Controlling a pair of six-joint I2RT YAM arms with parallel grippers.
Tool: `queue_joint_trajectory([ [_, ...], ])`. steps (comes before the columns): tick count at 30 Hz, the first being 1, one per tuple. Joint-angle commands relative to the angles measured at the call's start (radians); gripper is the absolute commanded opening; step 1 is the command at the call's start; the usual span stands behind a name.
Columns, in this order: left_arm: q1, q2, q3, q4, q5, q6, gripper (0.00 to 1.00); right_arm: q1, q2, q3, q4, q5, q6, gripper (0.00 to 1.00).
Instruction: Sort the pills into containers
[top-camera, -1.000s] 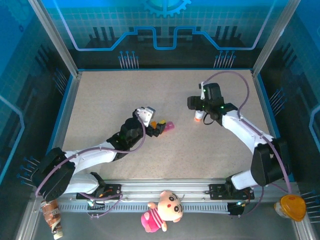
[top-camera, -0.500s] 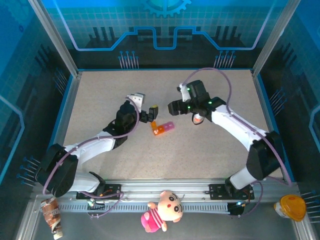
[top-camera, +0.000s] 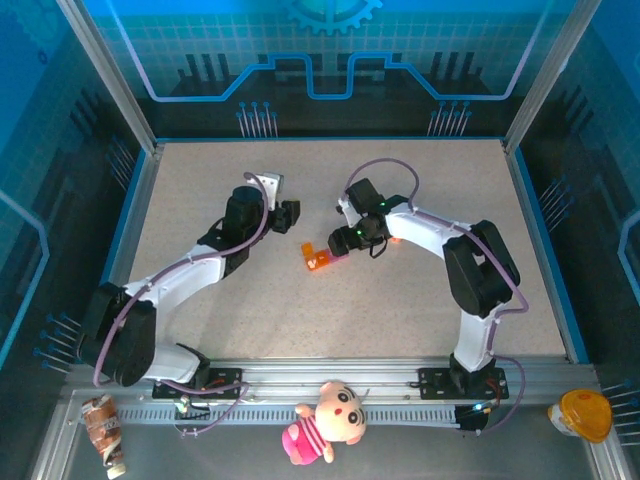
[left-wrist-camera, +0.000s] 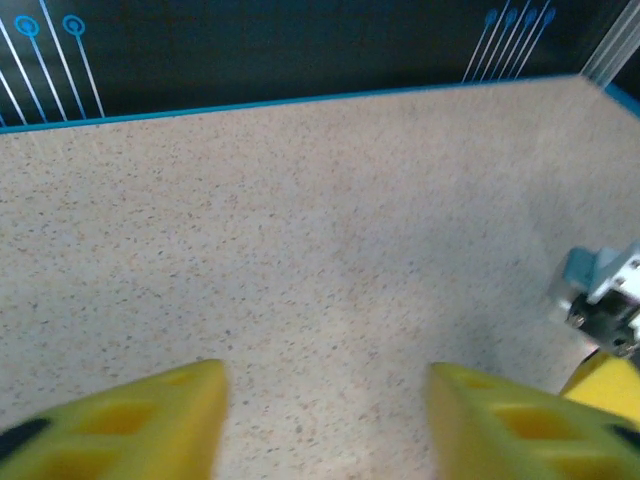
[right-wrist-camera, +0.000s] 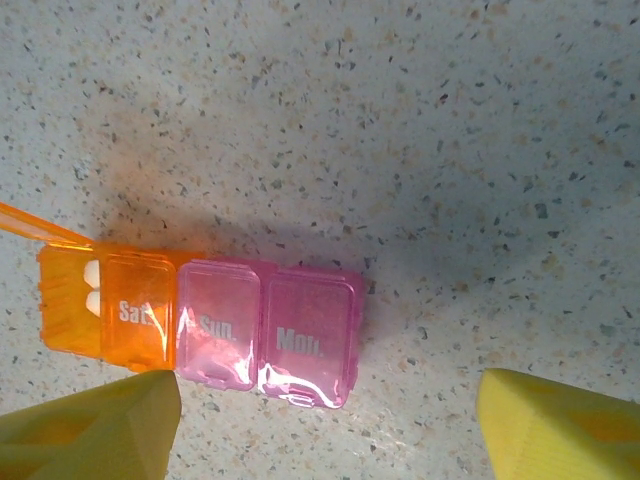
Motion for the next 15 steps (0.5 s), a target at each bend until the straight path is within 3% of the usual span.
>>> queue_joint_trajectory([
  [1,0.01,0.033,0.047,-0.116,0.04,-0.003,0.3,0.011,0.021,0.04,-0.009,0.005,-0.01,0.78],
  [5,0.012,0.07,0.083,-0.176,0.027,-0.022,0.0,0.017,0.041,0.058,-0.013,0.006,-0.01,0.78],
  [15,0.013,0.149,0.164,-0.288,0.066,-0.047,0.0,0.028,0.089,0.089,-0.025,0.009,-0.008,0.77],
])
